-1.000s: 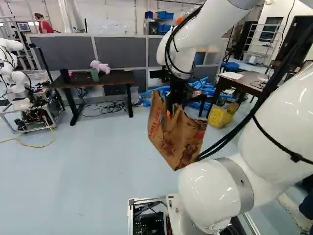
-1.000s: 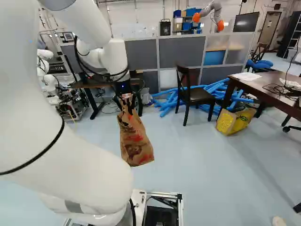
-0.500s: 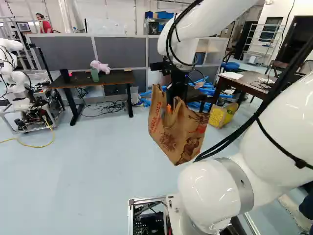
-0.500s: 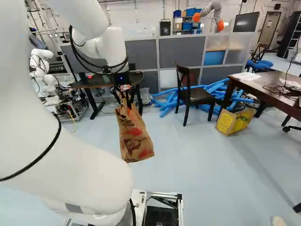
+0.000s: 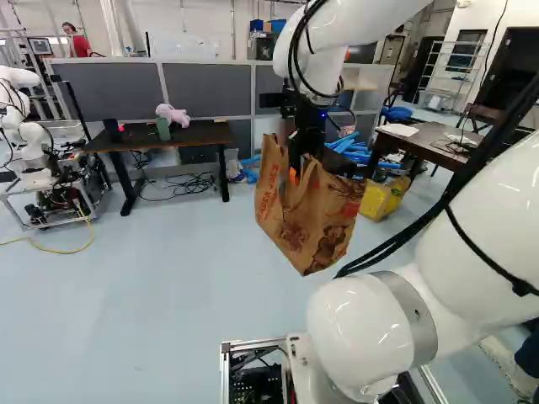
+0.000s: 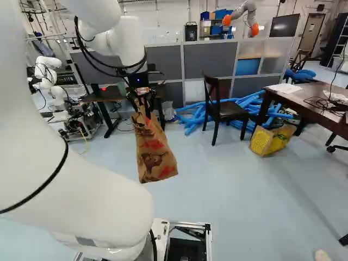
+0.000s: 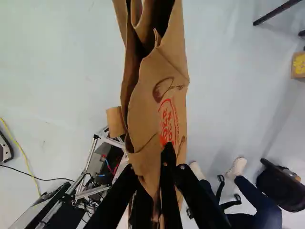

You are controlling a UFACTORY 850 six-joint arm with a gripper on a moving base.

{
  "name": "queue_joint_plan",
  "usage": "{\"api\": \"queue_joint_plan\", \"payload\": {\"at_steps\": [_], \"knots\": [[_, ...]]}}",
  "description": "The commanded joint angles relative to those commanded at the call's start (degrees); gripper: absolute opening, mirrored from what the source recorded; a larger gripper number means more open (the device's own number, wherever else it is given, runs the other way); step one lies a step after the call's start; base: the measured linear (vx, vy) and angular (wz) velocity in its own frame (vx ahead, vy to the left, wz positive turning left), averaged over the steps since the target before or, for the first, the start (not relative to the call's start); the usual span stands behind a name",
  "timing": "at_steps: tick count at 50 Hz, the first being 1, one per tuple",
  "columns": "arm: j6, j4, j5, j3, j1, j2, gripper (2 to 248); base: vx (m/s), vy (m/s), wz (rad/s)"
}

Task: Pick up the bag on the ground and place it on the table

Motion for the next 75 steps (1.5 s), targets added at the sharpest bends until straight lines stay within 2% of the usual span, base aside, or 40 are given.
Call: {"api": "queue_joint_plan", "payload": {"at_steps": [11,35,75], "knots": [[0.0,0.0,-0.6,-1.3,-0.1,0.0,21,0.0,0.0,0.0],[0.0,0.0,-0.6,-1.4,-0.1,0.0,21,0.048,-0.004,-0.005],[0.0,0.0,-0.6,-1.4,-0.1,0.0,21,0.221,-0.003,-0.012]]}}
